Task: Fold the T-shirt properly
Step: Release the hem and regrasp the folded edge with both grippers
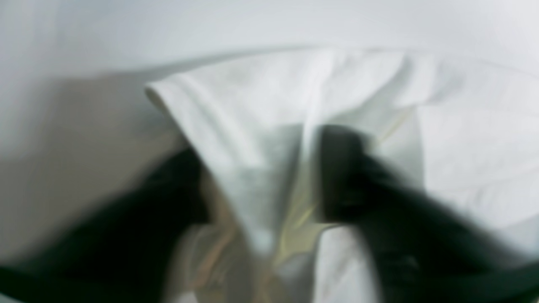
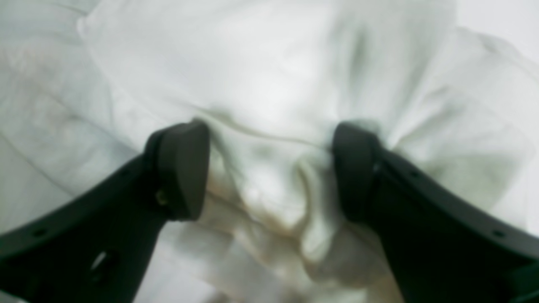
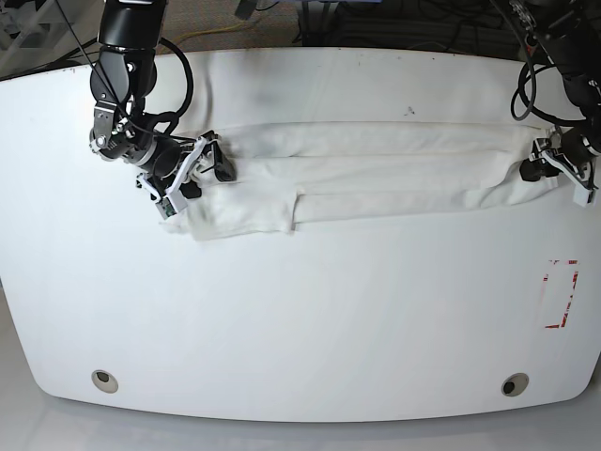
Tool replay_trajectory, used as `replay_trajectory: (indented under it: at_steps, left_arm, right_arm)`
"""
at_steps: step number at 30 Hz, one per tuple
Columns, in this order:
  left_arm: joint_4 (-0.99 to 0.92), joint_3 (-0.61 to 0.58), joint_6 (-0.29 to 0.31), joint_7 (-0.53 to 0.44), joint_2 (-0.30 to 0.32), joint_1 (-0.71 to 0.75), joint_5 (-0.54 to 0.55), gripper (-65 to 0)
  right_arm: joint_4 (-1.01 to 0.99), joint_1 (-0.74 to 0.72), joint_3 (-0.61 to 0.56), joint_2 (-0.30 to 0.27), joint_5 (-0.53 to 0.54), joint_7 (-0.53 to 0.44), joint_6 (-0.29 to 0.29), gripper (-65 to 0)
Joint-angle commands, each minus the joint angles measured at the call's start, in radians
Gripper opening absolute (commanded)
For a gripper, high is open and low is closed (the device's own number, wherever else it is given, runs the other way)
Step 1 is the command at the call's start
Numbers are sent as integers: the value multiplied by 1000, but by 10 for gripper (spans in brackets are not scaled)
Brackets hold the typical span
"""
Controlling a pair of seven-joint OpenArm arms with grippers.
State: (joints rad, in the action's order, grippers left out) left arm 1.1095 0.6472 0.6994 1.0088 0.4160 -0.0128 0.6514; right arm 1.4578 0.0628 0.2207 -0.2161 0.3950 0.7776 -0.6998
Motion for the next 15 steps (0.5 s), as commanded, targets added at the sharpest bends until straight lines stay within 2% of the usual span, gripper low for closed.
replay_trajectory:
  at_steps: [1,2,3,6,12,15]
  left_arm:
    - [13,1,-1,12,19,-3,-2,-574]
    - [17,1,-1,12,19,-3,-2,-615]
    - [33,1,-1,12,21,0,-2,-619]
    - [106,6,-1,15,21,21,-2,-608]
    - [373,-5,-1,69,10,89,-2,-604]
    - [502,-77,-1,130,-30,98,-2,-604]
  right_arm:
    - [-2,4,-5,2,-32,55,2,-206]
    - [-2,4,-5,4,-32,55,2,-206]
    - [-2,4,-5,5,-32,55,2,-206]
    - [-2,4,-5,7,-32,53,2,-206]
    - [-4,6,-5,33,-35,53,2,-206]
    - [-4,7,-5,36,-35,53,2,-206]
